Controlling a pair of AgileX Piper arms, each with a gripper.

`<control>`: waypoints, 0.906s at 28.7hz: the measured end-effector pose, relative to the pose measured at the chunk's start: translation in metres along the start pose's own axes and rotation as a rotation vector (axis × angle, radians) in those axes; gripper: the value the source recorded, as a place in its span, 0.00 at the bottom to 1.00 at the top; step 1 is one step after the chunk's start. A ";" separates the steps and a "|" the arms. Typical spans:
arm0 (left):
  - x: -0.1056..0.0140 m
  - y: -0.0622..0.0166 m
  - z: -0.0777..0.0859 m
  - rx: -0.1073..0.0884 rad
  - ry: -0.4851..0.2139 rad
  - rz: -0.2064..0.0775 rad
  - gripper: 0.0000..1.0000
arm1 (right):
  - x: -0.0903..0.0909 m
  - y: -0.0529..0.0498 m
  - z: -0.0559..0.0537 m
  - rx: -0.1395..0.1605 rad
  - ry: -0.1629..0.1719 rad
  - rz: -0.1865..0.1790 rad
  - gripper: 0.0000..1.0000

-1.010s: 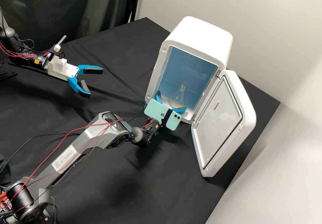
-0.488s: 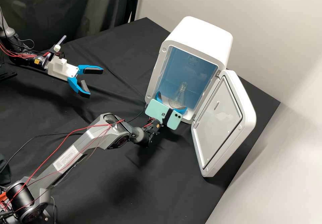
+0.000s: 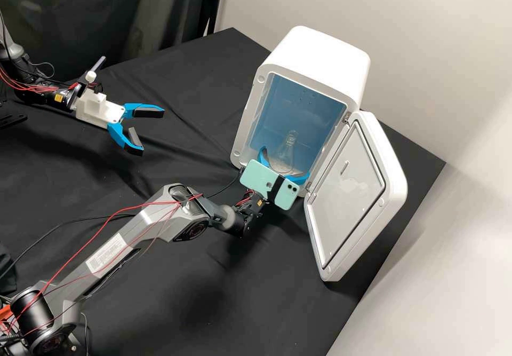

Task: Take the flask out of the incubator

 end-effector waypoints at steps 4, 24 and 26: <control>0.000 0.0000 0.000 0.000 0.000 0.000 1.00 | 0.002 0.003 -0.002 -0.004 0.010 0.005 1.00; 0.000 -0.0007 0.003 0.002 -0.009 -0.002 1.00 | 0.004 0.004 -0.002 -0.013 0.002 -0.003 0.00; 0.000 -0.0007 0.003 0.002 -0.009 -0.002 1.00 | 0.004 0.004 -0.002 -0.013 0.002 -0.003 0.00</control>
